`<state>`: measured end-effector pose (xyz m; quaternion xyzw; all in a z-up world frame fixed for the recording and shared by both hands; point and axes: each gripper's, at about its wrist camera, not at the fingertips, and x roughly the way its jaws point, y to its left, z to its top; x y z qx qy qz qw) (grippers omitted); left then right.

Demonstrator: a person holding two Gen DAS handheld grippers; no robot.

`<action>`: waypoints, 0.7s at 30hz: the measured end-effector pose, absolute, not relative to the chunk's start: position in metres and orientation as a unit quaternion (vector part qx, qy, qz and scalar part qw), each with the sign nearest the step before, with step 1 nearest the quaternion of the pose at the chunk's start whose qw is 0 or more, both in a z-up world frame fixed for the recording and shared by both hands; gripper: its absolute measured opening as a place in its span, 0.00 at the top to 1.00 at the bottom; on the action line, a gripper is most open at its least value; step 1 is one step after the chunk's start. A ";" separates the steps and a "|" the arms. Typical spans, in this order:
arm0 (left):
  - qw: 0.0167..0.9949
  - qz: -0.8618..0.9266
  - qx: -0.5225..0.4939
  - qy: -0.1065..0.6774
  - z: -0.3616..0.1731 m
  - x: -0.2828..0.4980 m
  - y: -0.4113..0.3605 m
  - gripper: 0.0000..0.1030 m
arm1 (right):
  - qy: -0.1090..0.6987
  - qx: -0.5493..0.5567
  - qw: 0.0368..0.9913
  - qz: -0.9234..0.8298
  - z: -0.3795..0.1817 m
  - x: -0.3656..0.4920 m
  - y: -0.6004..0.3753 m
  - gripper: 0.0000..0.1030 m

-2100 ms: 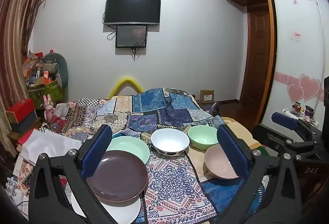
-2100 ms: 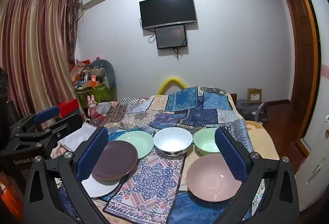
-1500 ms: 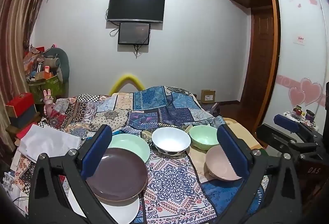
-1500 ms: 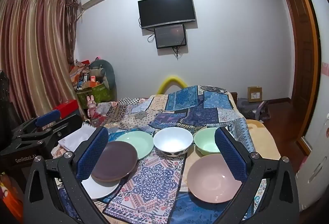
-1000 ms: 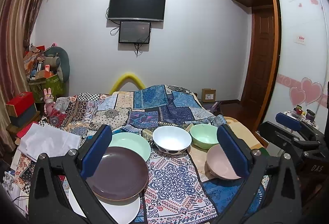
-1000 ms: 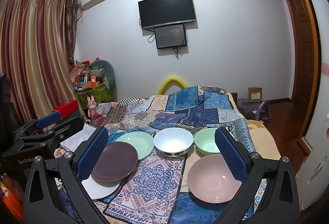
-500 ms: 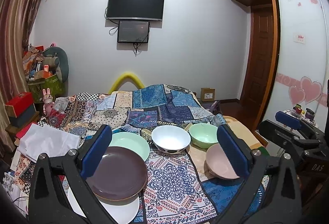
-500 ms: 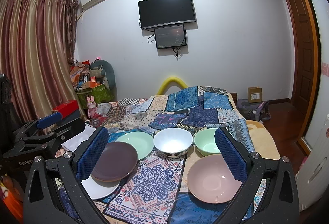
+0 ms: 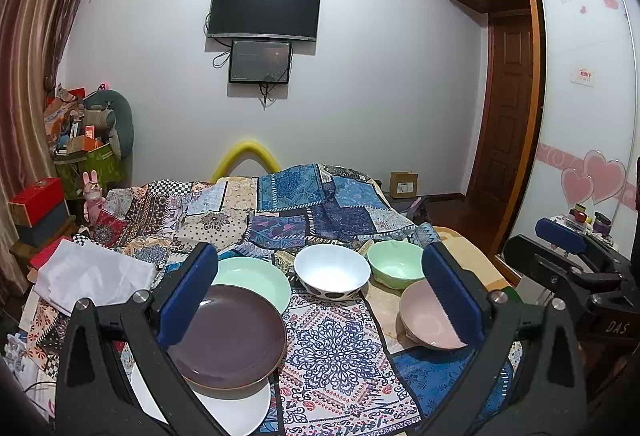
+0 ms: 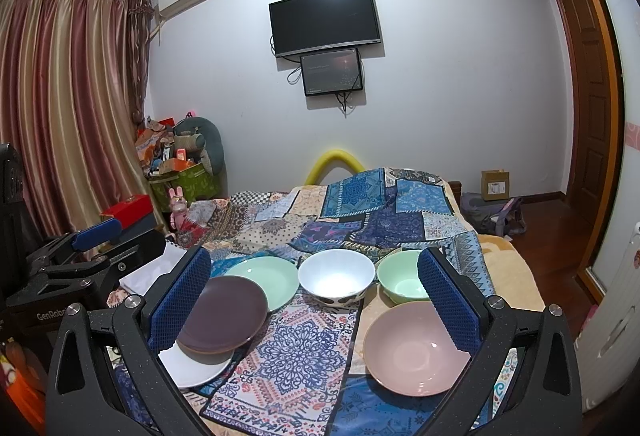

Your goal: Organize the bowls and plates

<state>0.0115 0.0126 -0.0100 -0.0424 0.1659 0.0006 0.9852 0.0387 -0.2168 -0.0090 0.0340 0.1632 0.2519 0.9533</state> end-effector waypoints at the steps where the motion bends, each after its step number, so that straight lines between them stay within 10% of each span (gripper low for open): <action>1: 0.985 0.001 -0.042 0.166 -0.010 0.011 0.013 0.00 | 0.163 0.034 0.953 0.252 -0.009 0.039 -0.217 0.00; 21: 0.984 0.001 -0.046 0.170 -0.012 0.010 0.017 0.00 | 0.165 0.036 0.952 0.254 -0.011 0.039 -0.215 0.00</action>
